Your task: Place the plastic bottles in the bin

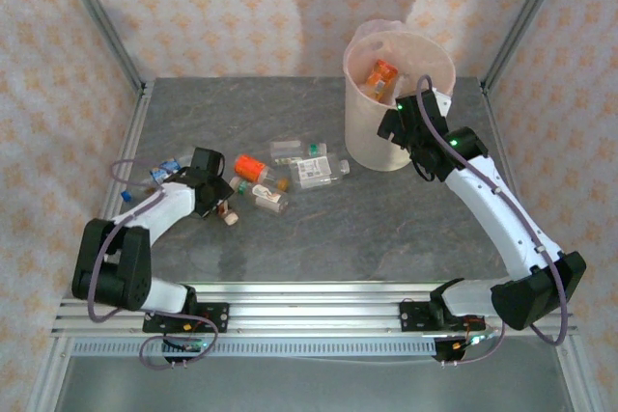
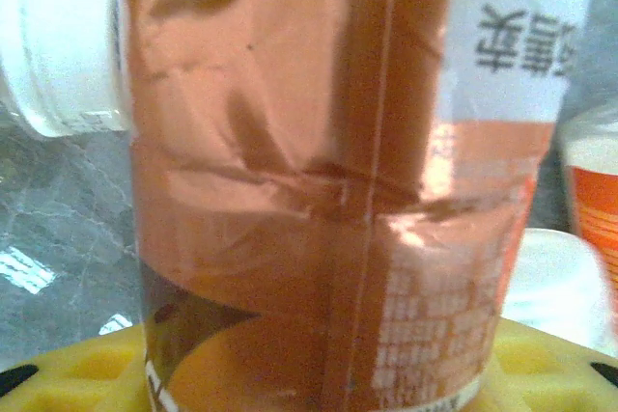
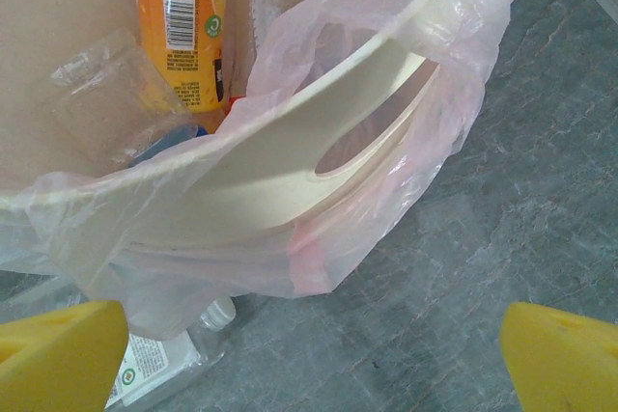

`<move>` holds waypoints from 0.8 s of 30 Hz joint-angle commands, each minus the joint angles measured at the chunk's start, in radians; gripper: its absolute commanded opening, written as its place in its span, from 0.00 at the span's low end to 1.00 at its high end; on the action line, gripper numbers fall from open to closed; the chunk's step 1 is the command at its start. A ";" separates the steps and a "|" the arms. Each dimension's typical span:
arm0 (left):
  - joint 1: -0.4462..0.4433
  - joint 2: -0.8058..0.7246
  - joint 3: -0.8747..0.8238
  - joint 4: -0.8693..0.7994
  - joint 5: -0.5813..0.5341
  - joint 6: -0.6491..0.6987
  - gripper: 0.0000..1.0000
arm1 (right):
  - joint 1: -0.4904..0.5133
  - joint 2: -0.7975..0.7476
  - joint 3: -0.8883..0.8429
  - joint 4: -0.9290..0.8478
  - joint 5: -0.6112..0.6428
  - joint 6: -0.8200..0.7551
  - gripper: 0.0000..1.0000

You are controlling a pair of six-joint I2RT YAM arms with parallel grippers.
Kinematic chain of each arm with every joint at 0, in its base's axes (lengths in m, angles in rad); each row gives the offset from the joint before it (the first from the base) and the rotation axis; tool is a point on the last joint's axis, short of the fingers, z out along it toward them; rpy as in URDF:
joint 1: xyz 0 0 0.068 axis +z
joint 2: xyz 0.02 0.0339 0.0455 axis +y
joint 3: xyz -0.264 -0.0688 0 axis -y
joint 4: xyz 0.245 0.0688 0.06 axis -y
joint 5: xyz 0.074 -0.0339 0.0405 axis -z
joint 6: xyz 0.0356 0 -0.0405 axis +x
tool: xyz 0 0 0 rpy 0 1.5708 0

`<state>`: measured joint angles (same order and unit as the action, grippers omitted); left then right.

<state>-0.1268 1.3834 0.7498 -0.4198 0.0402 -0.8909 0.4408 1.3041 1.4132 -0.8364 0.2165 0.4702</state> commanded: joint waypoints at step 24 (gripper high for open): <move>-0.266 -0.241 0.381 0.084 0.047 0.451 0.54 | 0.003 -0.146 -0.093 0.238 -0.389 -0.042 0.99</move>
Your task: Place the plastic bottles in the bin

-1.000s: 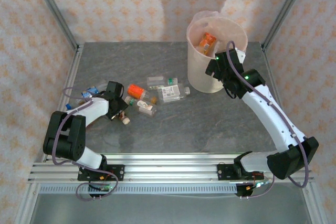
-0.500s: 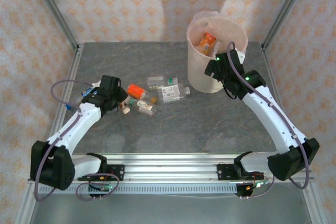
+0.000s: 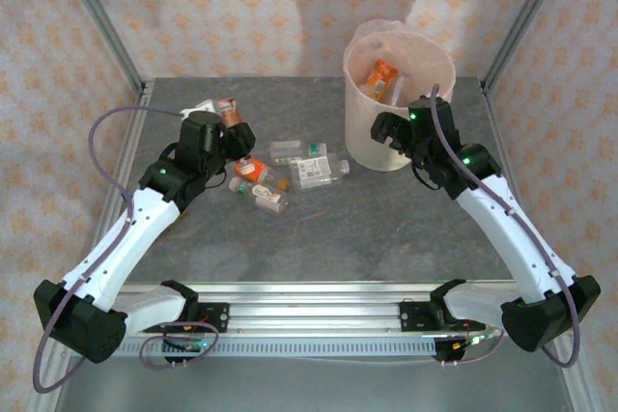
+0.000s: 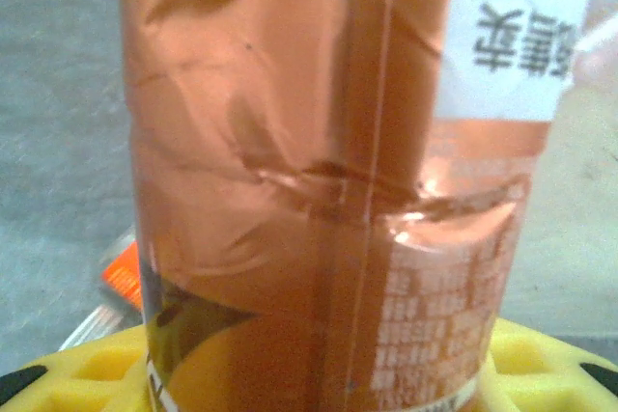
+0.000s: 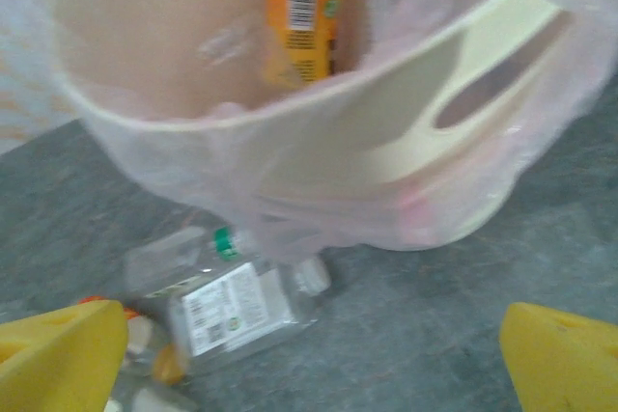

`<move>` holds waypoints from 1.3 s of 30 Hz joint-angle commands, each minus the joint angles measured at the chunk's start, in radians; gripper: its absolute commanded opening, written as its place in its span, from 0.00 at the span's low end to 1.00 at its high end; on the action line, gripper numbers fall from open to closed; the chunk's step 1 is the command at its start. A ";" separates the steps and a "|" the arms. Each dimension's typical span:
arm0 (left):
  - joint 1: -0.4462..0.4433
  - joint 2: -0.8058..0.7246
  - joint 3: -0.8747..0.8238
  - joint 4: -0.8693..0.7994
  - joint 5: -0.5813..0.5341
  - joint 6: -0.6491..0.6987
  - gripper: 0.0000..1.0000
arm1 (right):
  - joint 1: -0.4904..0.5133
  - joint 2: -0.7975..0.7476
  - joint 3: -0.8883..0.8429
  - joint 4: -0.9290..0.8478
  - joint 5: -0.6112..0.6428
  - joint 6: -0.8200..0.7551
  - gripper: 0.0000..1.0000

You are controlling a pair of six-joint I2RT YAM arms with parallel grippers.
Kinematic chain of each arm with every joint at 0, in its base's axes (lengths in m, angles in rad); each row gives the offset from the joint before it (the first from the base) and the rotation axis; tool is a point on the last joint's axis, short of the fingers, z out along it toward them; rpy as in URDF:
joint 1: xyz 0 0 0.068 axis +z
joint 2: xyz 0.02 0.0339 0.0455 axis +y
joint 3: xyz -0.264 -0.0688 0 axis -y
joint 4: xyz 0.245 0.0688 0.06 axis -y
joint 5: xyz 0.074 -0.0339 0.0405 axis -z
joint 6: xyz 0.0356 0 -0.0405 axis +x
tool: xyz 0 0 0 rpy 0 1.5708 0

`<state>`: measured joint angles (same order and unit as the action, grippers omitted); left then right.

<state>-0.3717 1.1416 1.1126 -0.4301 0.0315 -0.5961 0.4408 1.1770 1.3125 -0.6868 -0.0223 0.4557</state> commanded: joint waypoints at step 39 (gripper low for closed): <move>-0.211 0.080 0.138 0.214 0.515 0.456 0.56 | 0.217 0.280 0.285 0.313 -0.568 -0.130 0.69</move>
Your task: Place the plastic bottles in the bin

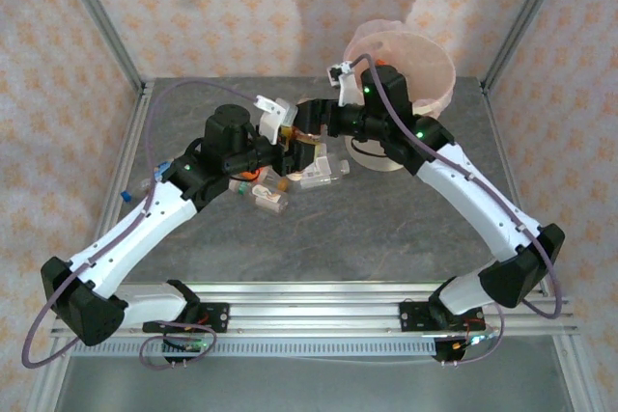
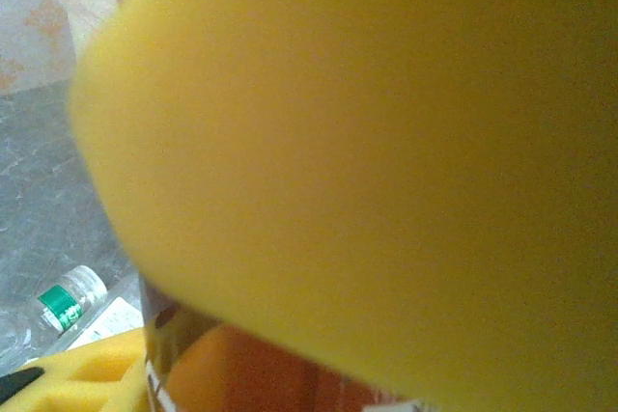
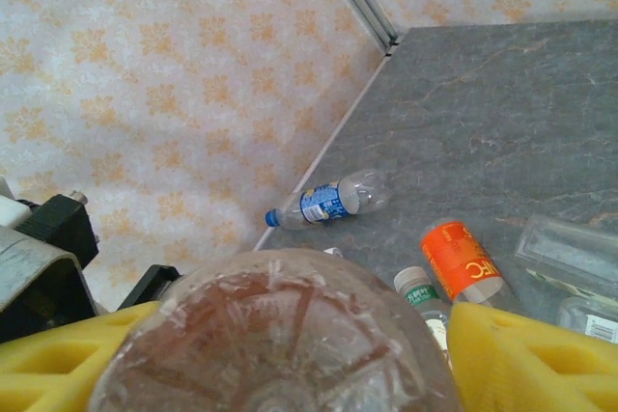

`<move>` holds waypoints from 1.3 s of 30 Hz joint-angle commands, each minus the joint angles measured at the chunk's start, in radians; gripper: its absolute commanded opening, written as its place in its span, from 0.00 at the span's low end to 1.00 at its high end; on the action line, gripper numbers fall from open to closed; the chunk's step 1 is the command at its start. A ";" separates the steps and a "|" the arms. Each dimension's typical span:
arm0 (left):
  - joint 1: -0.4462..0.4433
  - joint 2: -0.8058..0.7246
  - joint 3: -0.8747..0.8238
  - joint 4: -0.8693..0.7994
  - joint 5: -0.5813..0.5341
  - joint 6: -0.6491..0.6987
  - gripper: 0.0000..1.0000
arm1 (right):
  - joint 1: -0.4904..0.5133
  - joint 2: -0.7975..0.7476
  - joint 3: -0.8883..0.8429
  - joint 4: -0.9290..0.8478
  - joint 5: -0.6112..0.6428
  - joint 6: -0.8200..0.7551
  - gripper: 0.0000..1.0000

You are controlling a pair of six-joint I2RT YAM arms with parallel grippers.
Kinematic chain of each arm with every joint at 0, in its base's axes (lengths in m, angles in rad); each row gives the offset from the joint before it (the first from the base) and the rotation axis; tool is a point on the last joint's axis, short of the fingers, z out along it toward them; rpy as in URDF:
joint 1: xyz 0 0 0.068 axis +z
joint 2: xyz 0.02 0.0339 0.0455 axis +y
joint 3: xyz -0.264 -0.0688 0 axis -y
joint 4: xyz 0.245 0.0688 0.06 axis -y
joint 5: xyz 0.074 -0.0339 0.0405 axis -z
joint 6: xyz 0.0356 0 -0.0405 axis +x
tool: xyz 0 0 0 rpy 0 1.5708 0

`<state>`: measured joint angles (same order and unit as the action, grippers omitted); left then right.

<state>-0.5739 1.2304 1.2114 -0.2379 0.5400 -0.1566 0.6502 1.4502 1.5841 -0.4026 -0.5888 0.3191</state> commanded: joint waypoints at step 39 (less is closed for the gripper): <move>-0.010 -0.269 -0.081 -0.116 -0.675 -0.147 1.00 | -0.376 0.174 0.391 -0.160 0.783 0.040 0.37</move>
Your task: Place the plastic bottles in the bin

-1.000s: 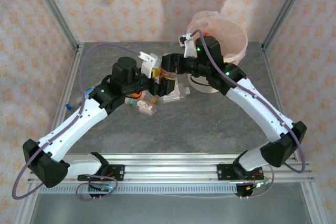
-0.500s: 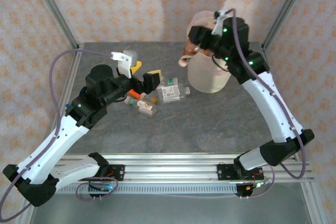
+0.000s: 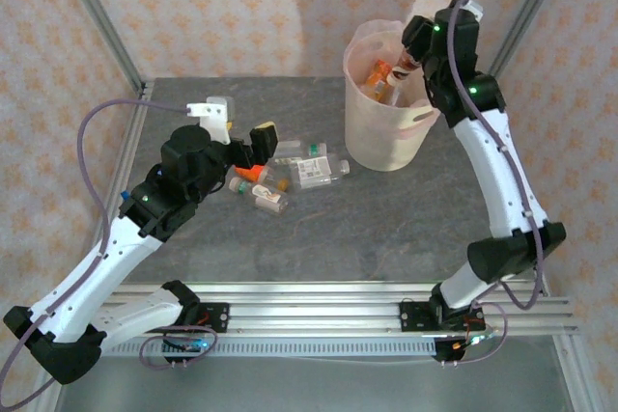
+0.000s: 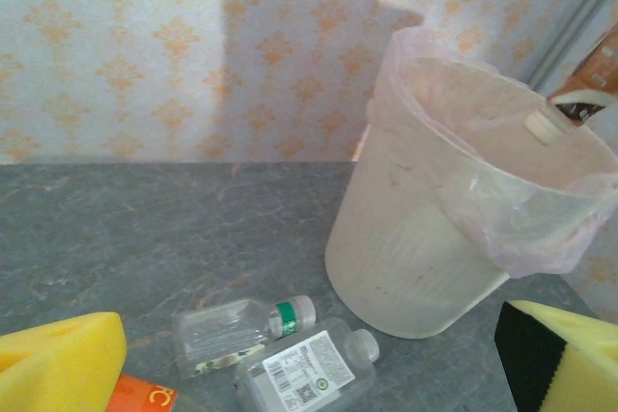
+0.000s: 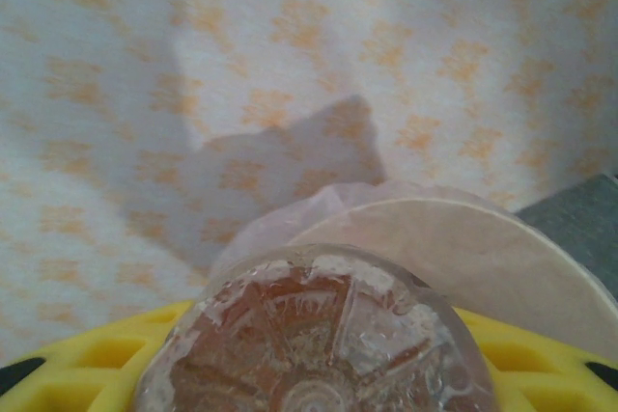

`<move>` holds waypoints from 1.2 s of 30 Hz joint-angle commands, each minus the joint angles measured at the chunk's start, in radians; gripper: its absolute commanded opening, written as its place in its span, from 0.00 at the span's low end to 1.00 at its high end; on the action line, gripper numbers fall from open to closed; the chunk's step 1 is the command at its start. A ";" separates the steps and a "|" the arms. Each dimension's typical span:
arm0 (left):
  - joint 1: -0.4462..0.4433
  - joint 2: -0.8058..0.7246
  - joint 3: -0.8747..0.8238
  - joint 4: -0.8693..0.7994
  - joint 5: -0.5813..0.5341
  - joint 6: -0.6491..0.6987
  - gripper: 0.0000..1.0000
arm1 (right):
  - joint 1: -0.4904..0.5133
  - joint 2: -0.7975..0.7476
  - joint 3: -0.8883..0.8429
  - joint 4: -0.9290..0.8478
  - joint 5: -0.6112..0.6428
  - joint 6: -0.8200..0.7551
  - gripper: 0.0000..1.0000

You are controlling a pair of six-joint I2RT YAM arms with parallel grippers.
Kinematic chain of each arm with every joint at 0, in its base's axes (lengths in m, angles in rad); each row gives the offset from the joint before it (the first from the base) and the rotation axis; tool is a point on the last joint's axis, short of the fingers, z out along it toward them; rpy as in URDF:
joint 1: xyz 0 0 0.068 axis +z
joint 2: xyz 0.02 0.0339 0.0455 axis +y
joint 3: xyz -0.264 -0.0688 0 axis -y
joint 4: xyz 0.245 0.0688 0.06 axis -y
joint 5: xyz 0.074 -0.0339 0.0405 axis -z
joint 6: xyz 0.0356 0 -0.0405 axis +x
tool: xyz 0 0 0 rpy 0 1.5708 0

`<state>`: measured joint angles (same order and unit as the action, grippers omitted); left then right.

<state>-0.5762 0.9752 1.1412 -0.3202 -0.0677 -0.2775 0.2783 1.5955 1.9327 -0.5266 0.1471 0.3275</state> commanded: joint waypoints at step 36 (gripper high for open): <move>-0.005 0.027 -0.006 -0.144 -0.225 -0.124 1.00 | -0.039 0.142 0.076 -0.279 0.089 -0.002 1.00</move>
<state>-0.5762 0.9901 1.1358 -0.4202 -0.2264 -0.3603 0.2451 1.7607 1.9667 -0.7452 0.2813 0.3565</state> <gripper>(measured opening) 0.999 0.971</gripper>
